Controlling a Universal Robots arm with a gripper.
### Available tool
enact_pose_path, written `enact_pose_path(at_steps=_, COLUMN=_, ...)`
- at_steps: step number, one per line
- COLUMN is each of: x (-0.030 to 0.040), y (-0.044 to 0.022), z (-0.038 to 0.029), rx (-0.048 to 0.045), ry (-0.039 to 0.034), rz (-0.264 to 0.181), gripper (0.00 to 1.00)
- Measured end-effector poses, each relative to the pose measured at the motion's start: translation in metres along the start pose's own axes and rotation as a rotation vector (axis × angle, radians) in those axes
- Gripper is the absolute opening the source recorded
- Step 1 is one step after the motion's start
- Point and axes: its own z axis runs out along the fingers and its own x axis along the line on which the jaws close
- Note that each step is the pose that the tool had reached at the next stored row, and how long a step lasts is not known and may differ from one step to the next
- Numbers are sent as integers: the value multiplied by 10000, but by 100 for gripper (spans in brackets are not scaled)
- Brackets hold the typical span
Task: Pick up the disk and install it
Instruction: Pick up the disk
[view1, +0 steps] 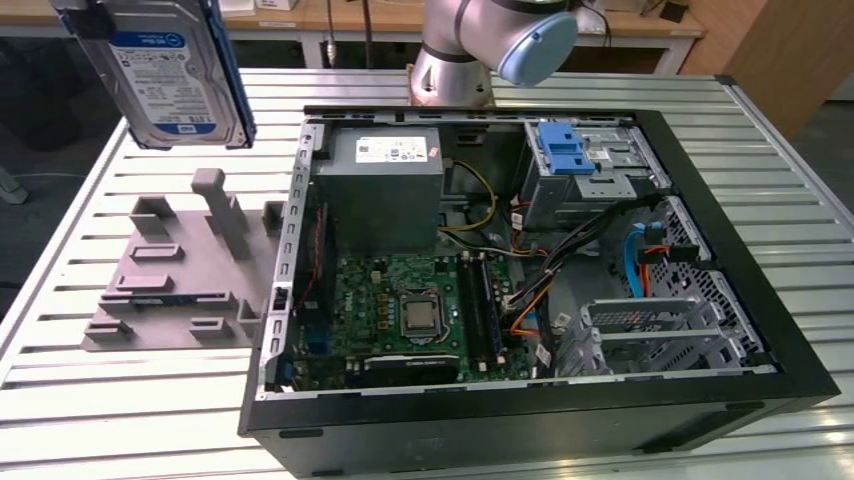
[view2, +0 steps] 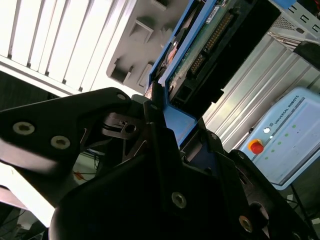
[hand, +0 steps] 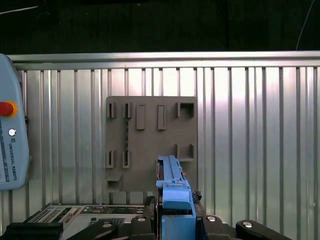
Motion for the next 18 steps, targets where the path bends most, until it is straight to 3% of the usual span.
enact_pose_path(at_steps=18, x=148, y=-304, z=5, rx=-42, ry=1, rz=0, gripper=36)
